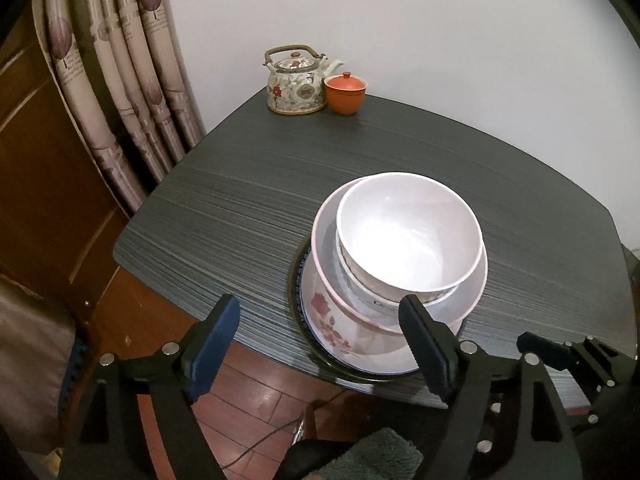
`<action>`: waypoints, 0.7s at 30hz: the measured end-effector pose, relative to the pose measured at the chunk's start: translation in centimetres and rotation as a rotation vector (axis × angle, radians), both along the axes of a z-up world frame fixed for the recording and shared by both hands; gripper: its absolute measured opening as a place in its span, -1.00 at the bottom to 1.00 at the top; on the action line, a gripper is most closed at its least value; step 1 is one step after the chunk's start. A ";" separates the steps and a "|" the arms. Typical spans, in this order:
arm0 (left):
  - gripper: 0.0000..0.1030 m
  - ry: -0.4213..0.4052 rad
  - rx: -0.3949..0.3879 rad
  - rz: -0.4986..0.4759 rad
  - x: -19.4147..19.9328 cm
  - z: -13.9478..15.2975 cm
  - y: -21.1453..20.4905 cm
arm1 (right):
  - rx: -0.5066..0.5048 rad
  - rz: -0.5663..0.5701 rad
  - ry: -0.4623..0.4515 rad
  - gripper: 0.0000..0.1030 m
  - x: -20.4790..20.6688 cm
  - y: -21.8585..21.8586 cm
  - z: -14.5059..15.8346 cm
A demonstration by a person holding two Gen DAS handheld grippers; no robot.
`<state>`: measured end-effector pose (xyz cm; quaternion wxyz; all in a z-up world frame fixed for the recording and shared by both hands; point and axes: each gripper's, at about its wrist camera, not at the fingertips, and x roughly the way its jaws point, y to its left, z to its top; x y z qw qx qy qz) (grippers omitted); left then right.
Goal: Organize plates and bowls
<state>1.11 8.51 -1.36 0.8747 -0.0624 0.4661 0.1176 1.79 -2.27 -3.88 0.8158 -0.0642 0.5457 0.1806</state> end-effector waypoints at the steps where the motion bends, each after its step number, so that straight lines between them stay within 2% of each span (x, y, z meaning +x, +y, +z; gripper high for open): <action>1: 0.59 0.001 0.001 0.000 0.0 -0.1 0.0 | -0.002 0.000 0.003 0.56 -0.2 -0.1 -0.2; 4: 0.61 0.004 -0.004 -0.003 0.0 -0.2 -0.3 | 0.001 0.001 0.001 0.61 -0.4 -0.1 -0.3; 21: 0.70 0.020 0.005 0.012 0.0 -0.4 -0.5 | 0.024 0.019 0.001 0.61 -0.7 0.2 -0.7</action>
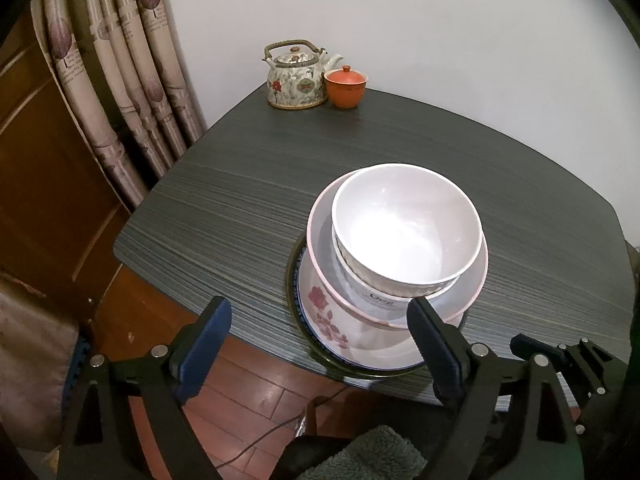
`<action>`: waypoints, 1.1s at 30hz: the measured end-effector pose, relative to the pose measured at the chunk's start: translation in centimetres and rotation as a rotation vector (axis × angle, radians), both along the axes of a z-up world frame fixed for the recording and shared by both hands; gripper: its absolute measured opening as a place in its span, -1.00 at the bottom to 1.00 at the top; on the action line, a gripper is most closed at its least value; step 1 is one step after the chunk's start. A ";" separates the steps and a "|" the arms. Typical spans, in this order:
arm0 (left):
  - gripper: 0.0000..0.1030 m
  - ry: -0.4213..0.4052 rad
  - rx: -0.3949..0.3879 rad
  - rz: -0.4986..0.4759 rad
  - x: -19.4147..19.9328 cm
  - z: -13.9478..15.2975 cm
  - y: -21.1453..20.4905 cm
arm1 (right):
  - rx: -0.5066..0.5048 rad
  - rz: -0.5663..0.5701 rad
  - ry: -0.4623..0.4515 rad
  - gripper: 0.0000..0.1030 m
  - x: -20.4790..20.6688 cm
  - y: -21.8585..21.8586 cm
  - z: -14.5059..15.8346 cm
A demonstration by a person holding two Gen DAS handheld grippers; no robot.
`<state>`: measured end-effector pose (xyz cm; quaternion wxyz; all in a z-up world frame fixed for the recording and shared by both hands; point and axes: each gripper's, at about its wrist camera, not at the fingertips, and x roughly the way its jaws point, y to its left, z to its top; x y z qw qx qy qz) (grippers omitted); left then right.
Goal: Organize plates and bowls
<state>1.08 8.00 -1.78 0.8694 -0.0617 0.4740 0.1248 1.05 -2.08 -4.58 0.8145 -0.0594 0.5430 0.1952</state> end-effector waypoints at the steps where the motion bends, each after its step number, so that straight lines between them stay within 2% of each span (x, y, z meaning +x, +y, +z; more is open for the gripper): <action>1: 0.70 0.000 0.000 -0.001 0.0 0.0 0.0 | 0.001 0.002 0.001 0.61 0.0 0.1 0.0; 33: 0.70 0.009 -0.003 -0.025 0.3 0.0 -0.1 | 0.019 0.014 0.019 0.61 0.3 -0.5 0.4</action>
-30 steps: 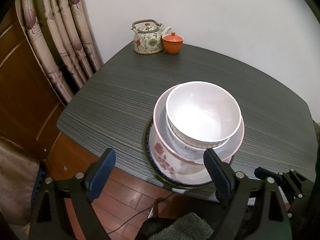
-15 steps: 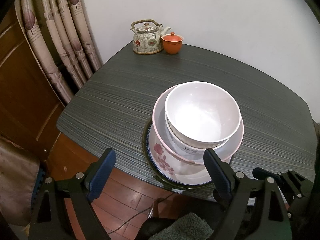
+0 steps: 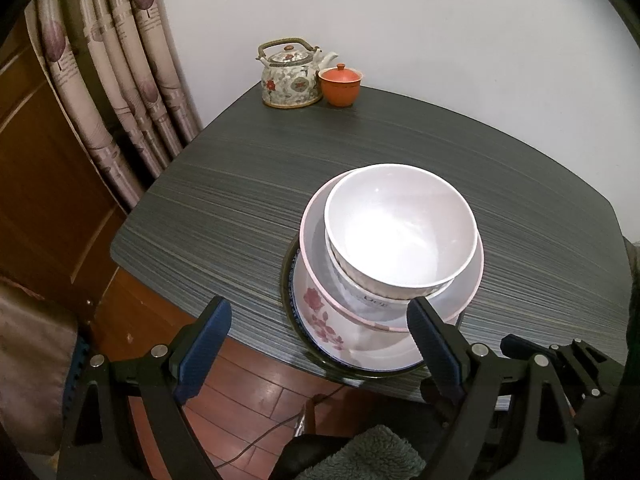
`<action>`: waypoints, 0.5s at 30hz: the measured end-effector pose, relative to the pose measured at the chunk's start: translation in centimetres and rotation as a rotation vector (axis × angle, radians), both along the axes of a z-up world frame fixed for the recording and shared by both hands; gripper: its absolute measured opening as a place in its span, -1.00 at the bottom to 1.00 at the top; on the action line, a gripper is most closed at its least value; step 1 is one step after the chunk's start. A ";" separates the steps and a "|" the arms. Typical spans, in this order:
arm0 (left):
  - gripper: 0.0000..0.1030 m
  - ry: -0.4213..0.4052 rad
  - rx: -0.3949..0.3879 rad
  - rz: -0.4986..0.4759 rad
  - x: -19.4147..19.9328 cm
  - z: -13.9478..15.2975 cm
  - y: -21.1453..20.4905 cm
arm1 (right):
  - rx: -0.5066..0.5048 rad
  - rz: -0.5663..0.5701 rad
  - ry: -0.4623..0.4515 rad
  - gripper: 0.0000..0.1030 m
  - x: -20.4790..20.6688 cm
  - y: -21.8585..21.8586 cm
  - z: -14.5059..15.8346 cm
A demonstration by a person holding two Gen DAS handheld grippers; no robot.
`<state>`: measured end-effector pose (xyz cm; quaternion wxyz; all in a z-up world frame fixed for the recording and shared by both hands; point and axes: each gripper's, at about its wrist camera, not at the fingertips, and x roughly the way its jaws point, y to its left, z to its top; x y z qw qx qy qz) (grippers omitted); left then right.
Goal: Organize plates and bowls
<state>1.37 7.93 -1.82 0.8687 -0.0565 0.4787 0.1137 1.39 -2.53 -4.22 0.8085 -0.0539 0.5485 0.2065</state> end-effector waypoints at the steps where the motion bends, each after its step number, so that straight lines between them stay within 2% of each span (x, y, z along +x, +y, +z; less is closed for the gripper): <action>1: 0.70 0.002 0.000 -0.002 0.1 0.0 0.0 | -0.001 0.000 0.000 0.61 0.0 0.0 0.0; 15: 0.70 0.012 -0.007 -0.005 0.5 0.0 0.4 | 0.004 -0.004 0.017 0.61 0.1 0.0 -0.1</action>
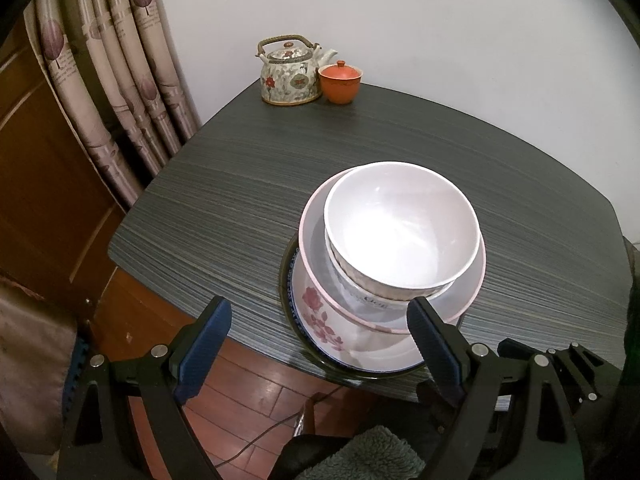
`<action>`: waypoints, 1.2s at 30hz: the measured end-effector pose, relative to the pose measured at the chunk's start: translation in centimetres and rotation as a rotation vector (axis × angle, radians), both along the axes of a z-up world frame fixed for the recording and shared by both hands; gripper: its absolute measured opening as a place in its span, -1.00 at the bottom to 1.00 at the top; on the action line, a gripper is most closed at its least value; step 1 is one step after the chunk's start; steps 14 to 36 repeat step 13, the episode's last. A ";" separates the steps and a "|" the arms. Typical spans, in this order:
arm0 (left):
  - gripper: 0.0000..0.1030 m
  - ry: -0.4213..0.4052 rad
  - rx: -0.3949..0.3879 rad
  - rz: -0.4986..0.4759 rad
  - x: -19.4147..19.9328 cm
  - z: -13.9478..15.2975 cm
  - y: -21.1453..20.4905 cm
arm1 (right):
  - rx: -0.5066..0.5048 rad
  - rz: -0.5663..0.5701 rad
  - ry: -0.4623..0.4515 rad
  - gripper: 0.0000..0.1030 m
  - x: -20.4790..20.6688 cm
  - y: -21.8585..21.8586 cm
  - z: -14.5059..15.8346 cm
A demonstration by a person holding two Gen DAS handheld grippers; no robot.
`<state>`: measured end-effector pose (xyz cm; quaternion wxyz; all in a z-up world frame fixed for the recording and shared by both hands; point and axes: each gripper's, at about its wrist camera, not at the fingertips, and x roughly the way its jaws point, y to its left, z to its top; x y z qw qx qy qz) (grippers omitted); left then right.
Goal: Organize plates and bowls
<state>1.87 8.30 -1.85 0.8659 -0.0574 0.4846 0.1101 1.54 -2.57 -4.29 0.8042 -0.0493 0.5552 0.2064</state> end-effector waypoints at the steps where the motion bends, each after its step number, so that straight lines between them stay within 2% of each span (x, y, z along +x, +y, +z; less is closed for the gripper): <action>1: 0.70 0.001 -0.005 -0.002 0.0 0.0 0.1 | -0.001 -0.001 0.000 0.61 0.0 0.0 0.0; 36: 0.70 0.004 -0.012 -0.019 0.0 -0.2 -0.2 | 0.001 0.002 -0.004 0.61 0.0 0.2 0.0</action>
